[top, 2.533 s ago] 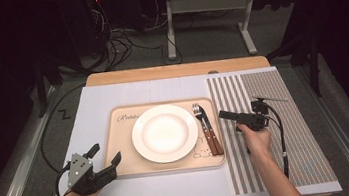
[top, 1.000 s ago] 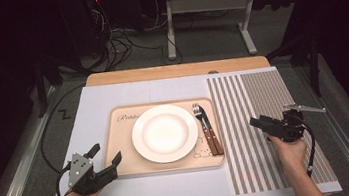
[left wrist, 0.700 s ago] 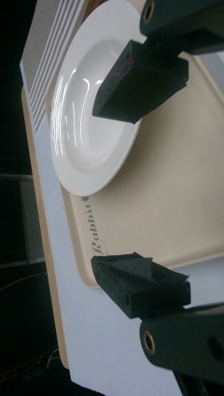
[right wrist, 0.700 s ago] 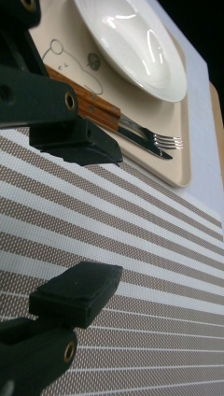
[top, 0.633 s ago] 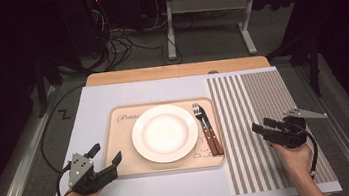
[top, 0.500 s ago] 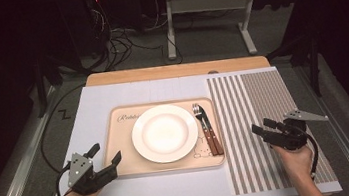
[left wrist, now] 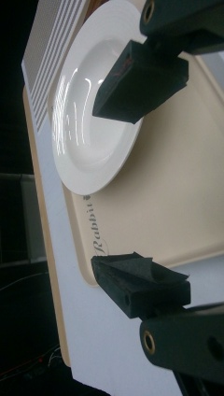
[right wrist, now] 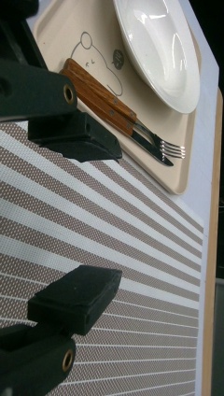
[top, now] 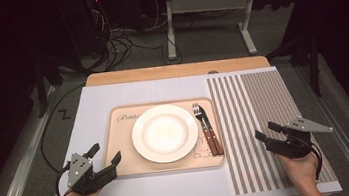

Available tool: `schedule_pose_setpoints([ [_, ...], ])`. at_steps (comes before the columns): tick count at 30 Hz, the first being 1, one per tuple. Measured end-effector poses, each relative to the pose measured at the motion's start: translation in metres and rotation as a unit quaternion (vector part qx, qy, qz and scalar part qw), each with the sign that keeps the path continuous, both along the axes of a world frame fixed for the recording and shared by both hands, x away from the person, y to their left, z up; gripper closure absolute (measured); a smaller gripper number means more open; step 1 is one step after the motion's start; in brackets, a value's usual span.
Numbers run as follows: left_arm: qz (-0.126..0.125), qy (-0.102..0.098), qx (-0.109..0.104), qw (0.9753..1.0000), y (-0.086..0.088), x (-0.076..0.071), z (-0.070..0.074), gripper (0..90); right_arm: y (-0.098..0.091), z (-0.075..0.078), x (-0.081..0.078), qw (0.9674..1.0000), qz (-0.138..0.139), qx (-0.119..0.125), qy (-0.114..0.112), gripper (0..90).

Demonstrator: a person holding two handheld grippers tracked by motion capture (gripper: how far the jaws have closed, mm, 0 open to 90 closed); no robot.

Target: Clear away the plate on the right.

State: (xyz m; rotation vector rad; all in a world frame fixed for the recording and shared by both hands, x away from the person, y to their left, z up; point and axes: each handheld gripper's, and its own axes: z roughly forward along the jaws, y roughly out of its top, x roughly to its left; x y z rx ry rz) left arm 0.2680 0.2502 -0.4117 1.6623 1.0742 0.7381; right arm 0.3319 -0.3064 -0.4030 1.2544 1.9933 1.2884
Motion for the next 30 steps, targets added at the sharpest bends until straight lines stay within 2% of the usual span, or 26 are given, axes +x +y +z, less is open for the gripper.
schedule_pose_setpoints([
  [12, 0.0, -0.003, -0.002, 1.0, 0.0, -0.001, 0.001, 24.4, -0.013, -0.006, -0.016, 0.9996, -0.003, -0.01, -0.026, 32.6],
  [20, -0.001, -0.007, -0.004, 1.0, 0.001, -0.002, 0.003, 24.2, -0.021, -0.01, -0.025, 0.9991, 0.004, 0.009, -0.042, 30.6],
  [30, 0.0, -0.007, -0.008, 0.9999, 0.003, -0.001, 0.004, 24.1, -0.021, -0.012, -0.024, 0.9993, 0.0, 0.009, -0.037, 30.3],
])
